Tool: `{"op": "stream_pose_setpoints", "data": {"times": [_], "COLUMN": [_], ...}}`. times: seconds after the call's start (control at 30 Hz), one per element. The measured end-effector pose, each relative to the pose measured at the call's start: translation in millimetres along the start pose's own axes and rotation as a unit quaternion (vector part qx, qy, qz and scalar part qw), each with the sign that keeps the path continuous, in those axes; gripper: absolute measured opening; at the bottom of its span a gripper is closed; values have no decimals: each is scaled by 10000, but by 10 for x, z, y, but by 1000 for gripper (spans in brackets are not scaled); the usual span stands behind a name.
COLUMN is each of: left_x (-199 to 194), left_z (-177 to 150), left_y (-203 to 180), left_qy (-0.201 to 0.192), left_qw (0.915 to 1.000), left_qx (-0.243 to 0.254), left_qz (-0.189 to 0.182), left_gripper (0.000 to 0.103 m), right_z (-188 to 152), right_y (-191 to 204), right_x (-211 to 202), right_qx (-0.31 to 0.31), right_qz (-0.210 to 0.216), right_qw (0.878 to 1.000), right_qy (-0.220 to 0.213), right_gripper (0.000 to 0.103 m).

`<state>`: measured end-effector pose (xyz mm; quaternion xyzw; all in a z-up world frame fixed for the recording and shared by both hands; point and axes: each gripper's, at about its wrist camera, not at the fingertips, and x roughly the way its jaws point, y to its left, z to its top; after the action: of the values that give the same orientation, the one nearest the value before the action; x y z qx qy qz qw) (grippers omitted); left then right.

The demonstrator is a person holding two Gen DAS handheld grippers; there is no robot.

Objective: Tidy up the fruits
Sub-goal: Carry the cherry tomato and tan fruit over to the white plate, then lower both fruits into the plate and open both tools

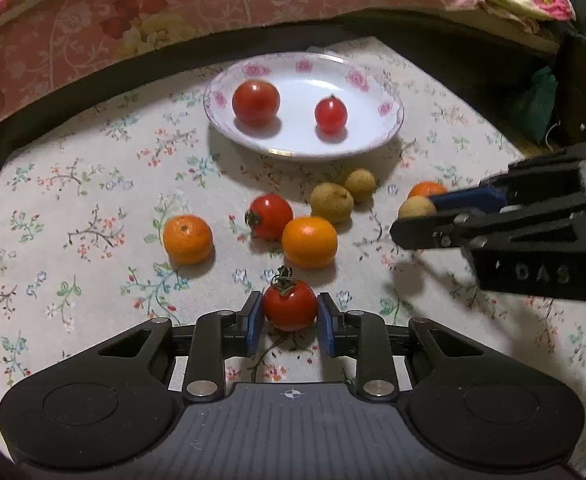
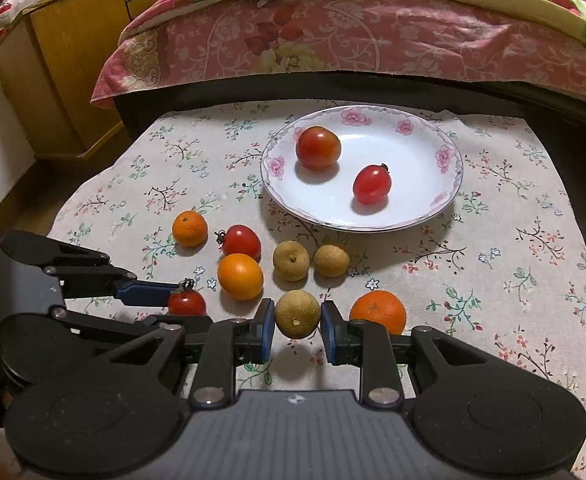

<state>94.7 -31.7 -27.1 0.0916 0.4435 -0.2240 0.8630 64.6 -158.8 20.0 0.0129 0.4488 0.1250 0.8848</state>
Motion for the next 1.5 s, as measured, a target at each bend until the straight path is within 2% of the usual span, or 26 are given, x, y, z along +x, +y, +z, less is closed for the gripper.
{"op": "stream_pose_setpoints", "data": {"times": [0.2, 0.57, 0.9, 1.2, 1.5], "left_x": [-110, -13, 266, 378, 339], "left_z": [155, 524, 808, 884, 903], "left_y": [-9, 13, -12, 30, 30], "left_qy": [-260, -585, -648, -634, -679], "left_qw": [9996, 9983, 9979, 9979, 9976], "left_qx": [-61, -78, -9, -75, -52], "left_qz": [-66, 15, 39, 91, 150], "left_gripper": [36, 36, 35, 36, 43], "right_z": [50, 301, 505, 584, 605], "right_y": [-34, -187, -425, -543, -586], "right_x": [-26, -21, 224, 373, 375], "right_qx": [56, 167, 293, 396, 509], "right_qz": [2, -95, -191, -177, -158], "right_qw": [9999, 9989, 9984, 9981, 9973], "right_qy": [-104, -437, -453, -432, -497], "right_gripper": [25, 25, 26, 26, 26]}}
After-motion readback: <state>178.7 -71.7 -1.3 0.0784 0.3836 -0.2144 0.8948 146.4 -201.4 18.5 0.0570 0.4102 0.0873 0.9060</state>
